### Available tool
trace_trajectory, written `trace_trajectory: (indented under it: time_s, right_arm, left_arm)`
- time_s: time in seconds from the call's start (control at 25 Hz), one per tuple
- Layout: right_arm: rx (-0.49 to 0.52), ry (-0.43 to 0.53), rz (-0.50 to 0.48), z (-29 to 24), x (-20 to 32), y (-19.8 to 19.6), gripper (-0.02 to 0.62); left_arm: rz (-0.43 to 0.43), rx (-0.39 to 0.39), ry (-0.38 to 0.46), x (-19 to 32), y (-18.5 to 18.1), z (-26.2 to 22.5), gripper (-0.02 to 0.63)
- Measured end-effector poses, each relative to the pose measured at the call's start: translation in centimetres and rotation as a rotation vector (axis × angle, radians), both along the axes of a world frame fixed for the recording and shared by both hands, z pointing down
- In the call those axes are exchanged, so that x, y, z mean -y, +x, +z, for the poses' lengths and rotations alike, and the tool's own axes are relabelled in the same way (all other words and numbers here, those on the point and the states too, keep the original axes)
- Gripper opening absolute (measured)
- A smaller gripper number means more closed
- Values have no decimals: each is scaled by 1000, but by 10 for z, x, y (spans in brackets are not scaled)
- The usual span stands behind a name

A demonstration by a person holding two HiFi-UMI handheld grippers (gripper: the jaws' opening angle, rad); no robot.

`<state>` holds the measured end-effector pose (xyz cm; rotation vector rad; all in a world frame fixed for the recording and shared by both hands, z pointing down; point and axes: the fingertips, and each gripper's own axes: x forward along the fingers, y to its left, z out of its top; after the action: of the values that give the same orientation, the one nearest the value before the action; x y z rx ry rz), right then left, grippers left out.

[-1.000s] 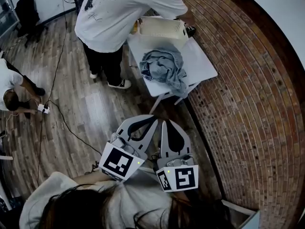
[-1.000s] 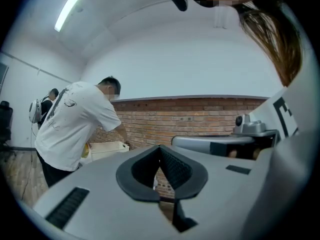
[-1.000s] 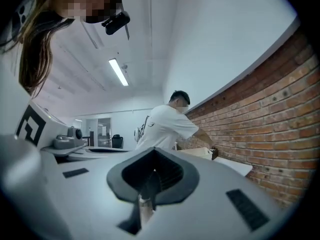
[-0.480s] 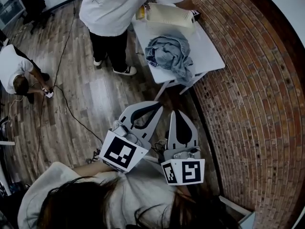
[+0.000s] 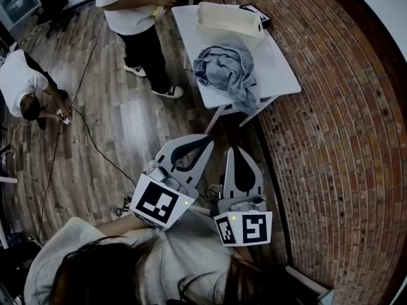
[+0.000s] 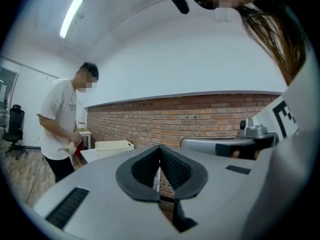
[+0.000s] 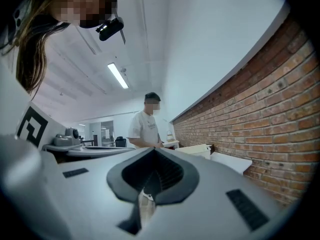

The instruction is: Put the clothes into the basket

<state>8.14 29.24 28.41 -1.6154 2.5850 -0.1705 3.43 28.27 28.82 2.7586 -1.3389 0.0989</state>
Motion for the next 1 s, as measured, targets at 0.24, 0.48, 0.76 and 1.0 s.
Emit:
trace_trajectory:
  time_s: [0.24,0.48,0.76,1.0]
  right_arm:
    - [-6,-2,-7,1,-2,2,6]
    - [-25,-5,-2,5,9,2,6]
    - [-44,-11,8,7,47,-3,6]
    - [-48,-24,24,11,95,-10,6]
  left_arm:
    - [-23,5,-4,-1,-2,2,8]
    - [-28,17,2,13,-4,4,8]
    - [-16,-21,-23,51,-7,10,8]
    - [4,-17,-31,101,-13,15,8]
